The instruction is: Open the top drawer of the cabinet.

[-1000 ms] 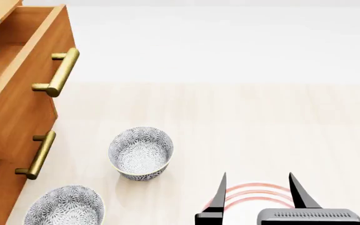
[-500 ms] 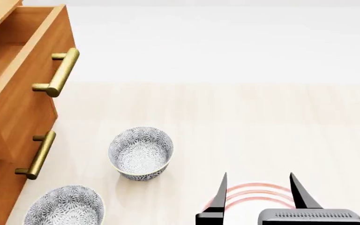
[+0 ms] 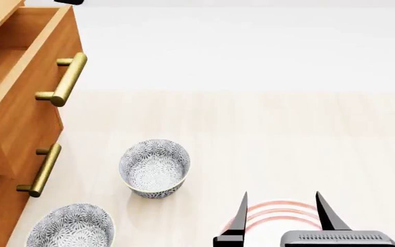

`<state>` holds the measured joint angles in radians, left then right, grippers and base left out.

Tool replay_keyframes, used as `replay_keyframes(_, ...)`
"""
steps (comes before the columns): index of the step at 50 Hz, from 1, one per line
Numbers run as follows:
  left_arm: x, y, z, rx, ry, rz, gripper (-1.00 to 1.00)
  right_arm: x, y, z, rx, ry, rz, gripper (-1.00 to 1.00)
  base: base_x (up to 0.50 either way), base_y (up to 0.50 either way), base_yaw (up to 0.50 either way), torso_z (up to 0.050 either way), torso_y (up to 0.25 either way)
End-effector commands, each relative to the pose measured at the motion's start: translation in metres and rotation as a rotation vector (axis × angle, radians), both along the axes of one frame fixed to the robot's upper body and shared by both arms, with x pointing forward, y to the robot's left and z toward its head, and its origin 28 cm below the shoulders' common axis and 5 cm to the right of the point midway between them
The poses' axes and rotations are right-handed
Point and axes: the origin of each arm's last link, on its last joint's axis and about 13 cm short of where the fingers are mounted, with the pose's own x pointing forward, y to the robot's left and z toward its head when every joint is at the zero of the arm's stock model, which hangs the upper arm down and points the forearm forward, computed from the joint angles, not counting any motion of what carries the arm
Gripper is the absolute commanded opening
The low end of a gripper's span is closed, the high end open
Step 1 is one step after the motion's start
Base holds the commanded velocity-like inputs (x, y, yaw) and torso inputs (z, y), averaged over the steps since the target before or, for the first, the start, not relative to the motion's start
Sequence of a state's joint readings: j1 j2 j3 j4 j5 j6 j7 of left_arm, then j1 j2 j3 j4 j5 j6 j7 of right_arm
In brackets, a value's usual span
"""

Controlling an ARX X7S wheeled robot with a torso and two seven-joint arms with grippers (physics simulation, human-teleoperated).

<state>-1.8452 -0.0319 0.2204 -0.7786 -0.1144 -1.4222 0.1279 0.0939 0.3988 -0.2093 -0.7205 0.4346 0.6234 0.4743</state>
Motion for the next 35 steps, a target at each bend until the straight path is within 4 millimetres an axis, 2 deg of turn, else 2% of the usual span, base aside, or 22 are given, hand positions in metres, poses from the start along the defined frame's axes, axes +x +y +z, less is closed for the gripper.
replay_keyframes(1,0.011,0.005,-0.021,-0.072,0.047,0.000,1.00,0.000,0.001,0.000,-0.006,0.002,0.005,1.00,0.00,0.00,0.00,0.000,0.000)
replay_keyframes(9,0.018,0.010,-0.031,-0.151,0.074,0.018,1.00,-0.002,0.001,-0.002,-0.013,0.007,-0.003,1.00,0.00,0.00,0.00,0.000,0.000)
replay_keyframes(17,0.028,0.017,-0.036,-0.154,0.078,0.083,1.00,-0.001,0.002,-0.006,-0.033,0.013,0.009,1.00,0.00,0.00,0.00,0.000,0.000)
replay_keyframes(28,0.037,0.028,-0.060,-0.165,0.111,0.111,1.00,0.000,0.003,-0.008,-0.036,0.018,0.013,1.00,0.00,0.00,0.00,0.000,0.000)
replay_keyframes(35,0.041,0.027,-0.071,-0.171,0.129,0.103,1.00,0.000,0.003,-0.005,-0.038,0.014,0.011,1.00,0.00,0.00,0.00,0.000,0.000)
